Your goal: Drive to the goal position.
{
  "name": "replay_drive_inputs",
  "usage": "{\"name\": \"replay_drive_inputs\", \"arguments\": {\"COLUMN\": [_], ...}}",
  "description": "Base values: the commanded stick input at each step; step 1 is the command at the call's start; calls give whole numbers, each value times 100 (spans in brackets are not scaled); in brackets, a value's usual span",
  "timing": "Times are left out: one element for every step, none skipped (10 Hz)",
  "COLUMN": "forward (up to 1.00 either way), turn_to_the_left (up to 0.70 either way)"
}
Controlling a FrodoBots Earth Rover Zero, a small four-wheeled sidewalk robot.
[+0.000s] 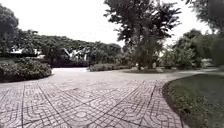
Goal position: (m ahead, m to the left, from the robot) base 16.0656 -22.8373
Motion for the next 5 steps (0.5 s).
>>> {"name": "replay_drive_inputs", "arguments": {"forward": [70,70,70,70,70], "turn_to_the_left": [0,0,0,0,-9]}}
